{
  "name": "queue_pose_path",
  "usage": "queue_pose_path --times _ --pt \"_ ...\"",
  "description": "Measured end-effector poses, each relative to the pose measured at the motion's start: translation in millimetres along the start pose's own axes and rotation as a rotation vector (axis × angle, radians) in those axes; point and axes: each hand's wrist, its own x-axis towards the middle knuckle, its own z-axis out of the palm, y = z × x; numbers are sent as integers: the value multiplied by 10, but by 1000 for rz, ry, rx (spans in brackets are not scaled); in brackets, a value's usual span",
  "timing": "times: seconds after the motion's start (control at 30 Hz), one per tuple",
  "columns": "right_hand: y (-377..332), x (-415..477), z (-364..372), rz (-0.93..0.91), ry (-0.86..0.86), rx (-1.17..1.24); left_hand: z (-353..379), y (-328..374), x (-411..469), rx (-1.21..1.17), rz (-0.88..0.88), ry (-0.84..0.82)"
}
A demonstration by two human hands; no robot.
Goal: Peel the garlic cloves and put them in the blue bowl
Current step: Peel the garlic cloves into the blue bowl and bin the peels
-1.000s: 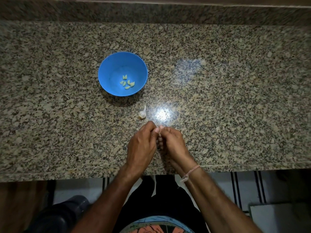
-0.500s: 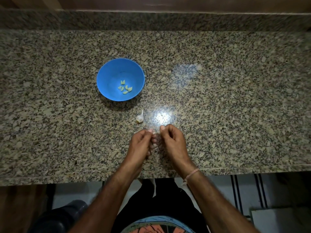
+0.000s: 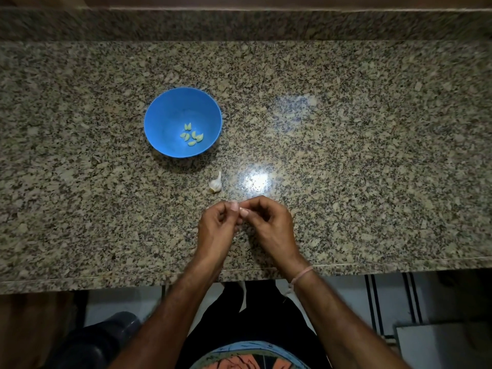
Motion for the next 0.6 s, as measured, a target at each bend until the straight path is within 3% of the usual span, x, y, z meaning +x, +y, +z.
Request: queue_pose_path --times 0.27,0.6 --pt "-48 5 8 262 49 445 25 -14 21 174 135 -9" --pt "7 31 -29 319 50 471 -24 -65 32 359 225 -36"
